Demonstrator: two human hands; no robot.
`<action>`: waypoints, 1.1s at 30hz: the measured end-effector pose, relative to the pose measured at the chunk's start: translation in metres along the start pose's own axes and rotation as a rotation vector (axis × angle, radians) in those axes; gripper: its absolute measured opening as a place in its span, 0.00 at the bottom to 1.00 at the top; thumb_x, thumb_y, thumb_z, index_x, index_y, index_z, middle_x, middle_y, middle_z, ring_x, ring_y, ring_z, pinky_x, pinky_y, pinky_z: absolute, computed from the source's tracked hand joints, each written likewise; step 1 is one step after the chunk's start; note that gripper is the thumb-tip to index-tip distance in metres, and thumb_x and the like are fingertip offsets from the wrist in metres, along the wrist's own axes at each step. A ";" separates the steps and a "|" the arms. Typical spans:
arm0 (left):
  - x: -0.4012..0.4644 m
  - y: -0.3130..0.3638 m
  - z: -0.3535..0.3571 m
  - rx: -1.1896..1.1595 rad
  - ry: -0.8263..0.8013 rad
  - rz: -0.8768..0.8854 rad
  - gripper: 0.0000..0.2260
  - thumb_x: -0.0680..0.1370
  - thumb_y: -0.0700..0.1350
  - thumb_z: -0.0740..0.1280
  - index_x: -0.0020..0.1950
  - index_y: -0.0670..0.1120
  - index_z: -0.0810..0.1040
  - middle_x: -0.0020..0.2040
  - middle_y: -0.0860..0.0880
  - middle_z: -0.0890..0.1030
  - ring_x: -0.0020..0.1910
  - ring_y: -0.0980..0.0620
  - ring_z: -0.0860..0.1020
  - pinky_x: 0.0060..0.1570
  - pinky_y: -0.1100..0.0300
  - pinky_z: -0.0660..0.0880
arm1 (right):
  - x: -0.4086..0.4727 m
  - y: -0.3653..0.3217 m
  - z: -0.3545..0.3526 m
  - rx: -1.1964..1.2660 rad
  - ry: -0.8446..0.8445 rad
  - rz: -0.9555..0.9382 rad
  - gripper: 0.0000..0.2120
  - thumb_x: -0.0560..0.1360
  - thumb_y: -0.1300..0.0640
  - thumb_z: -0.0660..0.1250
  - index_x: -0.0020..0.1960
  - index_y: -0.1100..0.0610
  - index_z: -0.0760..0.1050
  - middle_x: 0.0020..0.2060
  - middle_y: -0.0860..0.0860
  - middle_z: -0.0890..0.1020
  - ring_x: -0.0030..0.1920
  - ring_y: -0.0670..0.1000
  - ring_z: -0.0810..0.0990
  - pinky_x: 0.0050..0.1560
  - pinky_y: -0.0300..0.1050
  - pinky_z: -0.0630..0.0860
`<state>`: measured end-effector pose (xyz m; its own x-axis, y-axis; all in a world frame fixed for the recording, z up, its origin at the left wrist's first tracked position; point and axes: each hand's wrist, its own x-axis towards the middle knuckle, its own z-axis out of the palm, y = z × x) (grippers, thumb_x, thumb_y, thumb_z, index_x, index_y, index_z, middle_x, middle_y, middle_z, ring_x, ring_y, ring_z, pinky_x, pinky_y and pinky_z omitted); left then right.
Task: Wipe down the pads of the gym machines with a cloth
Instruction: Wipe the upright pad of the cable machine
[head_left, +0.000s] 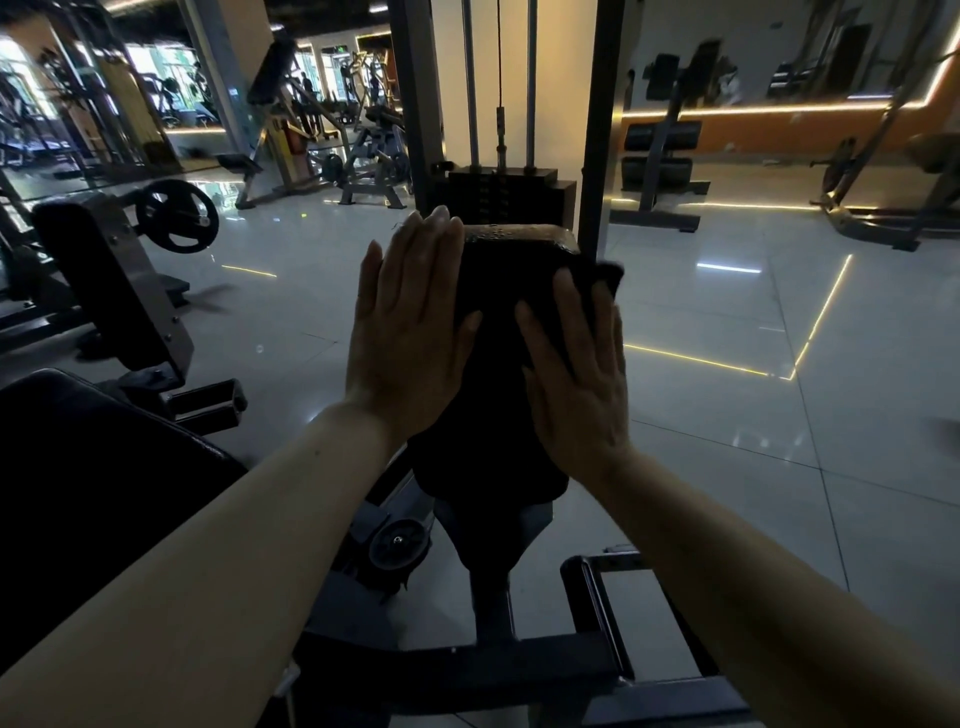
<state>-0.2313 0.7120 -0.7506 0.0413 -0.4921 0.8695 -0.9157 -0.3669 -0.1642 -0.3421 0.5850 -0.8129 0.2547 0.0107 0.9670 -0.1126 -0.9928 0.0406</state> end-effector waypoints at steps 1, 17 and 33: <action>0.000 0.000 0.000 0.002 0.002 0.002 0.25 0.82 0.52 0.49 0.75 0.38 0.54 0.75 0.38 0.60 0.75 0.43 0.53 0.74 0.52 0.43 | 0.016 0.001 -0.002 0.017 0.012 0.001 0.27 0.83 0.49 0.50 0.76 0.43 0.40 0.75 0.41 0.37 0.76 0.50 0.39 0.74 0.61 0.52; -0.001 -0.002 0.004 -0.006 0.046 0.023 0.25 0.82 0.50 0.51 0.74 0.37 0.55 0.74 0.37 0.61 0.74 0.42 0.54 0.74 0.48 0.46 | -0.027 -0.016 0.012 -0.130 0.036 0.008 0.27 0.82 0.52 0.53 0.77 0.50 0.45 0.77 0.46 0.43 0.77 0.51 0.44 0.74 0.58 0.52; -0.005 -0.009 0.002 -0.023 -0.009 0.071 0.26 0.82 0.50 0.50 0.76 0.39 0.50 0.76 0.41 0.53 0.76 0.42 0.50 0.75 0.48 0.43 | -0.080 -0.001 -0.002 -0.305 -0.276 -0.291 0.29 0.80 0.58 0.54 0.77 0.51 0.48 0.77 0.48 0.46 0.77 0.49 0.45 0.74 0.52 0.43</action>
<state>-0.2227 0.7159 -0.7545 -0.0209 -0.5232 0.8520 -0.9254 -0.3123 -0.2145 -0.3640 0.5854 -0.8901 0.5571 0.2095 0.8036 -0.2640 -0.8728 0.4106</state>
